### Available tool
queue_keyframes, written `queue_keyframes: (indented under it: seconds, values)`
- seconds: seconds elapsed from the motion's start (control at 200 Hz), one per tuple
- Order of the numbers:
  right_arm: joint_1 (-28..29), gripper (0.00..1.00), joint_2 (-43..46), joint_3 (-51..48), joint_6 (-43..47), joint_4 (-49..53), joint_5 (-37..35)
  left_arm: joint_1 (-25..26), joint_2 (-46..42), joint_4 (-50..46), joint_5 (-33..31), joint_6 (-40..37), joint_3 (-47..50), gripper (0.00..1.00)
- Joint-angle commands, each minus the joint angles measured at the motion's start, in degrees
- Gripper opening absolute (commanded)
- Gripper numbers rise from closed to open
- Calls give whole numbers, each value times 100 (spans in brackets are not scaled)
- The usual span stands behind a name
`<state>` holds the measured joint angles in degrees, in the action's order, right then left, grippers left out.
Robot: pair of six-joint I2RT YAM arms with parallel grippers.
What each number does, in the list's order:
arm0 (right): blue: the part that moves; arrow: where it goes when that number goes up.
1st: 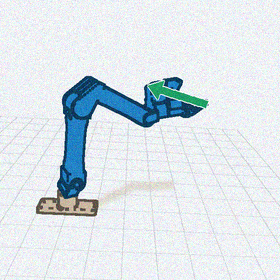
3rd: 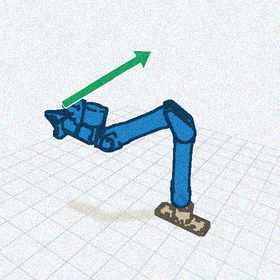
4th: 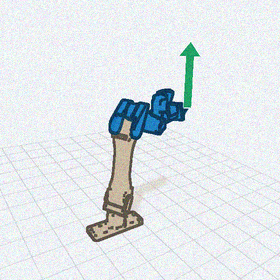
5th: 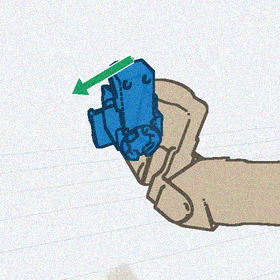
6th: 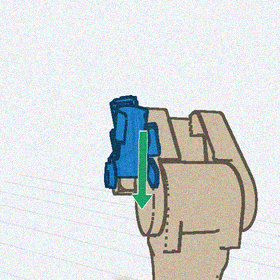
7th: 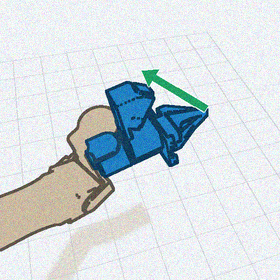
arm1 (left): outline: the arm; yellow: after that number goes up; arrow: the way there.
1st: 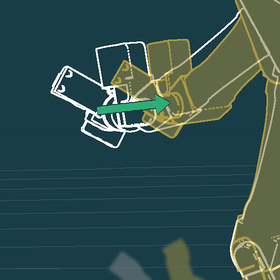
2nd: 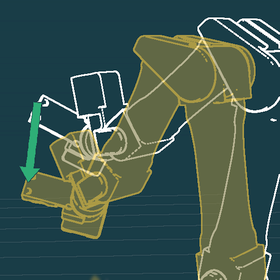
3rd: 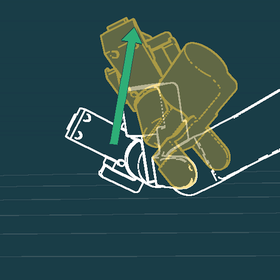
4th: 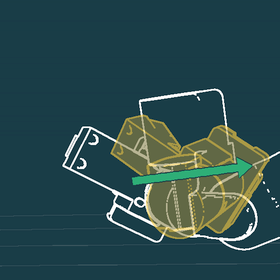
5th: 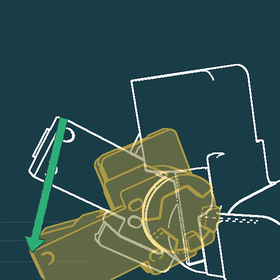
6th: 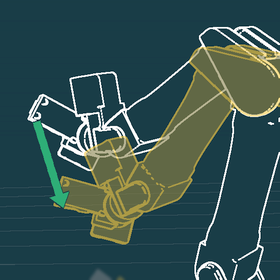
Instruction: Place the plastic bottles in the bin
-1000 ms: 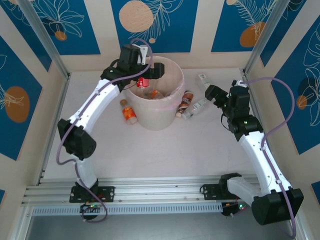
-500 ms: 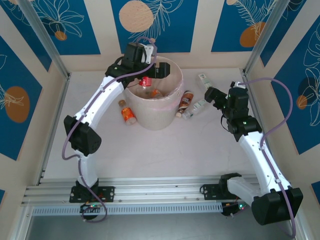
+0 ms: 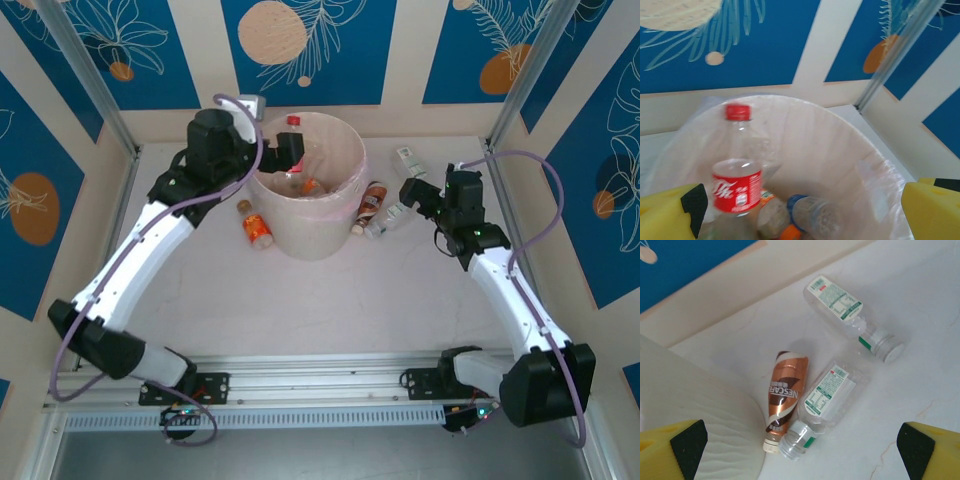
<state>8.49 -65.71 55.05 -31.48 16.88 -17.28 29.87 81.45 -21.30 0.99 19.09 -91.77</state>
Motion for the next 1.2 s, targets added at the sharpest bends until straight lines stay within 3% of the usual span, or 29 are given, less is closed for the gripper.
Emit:
queue_keyframes:
  seconds: [0.0, 0.205, 0.375, 0.64, 0.715, 1.065, 1.19]
  values:
    - [-40, 99, -134, 79, -19, -196, -23, -31, -472, 404, -877, -69, 505, 100]
    - [-183, 100, -758, 130, -777, -91, -161, -233, -1266, 652, -1747, 288, 1588, 100]
    - [-215, 99, -1926, 1035, -1047, 805, 6, -535, -1652, 719, -1958, 709, 2267, 100]
    - [-82, 99, -3446, 1905, -1533, 841, -183, -923, -1917, 656, -1984, 1127, 2894, 100]
    - [-47, 90, -3762, 2095, -1632, 905, -343, -1019, -1948, 661, -1958, 1204, 3014, 100]
    - [-5, 90, -4892, 2724, -1501, 1087, -194, -1360, -1871, 775, -1531, 1523, 3235, 100]
    - [-6, 82, -4979, 2654, -1522, 993, -364, -1404, -1784, 779, -1389, 1560, 3230, 100]
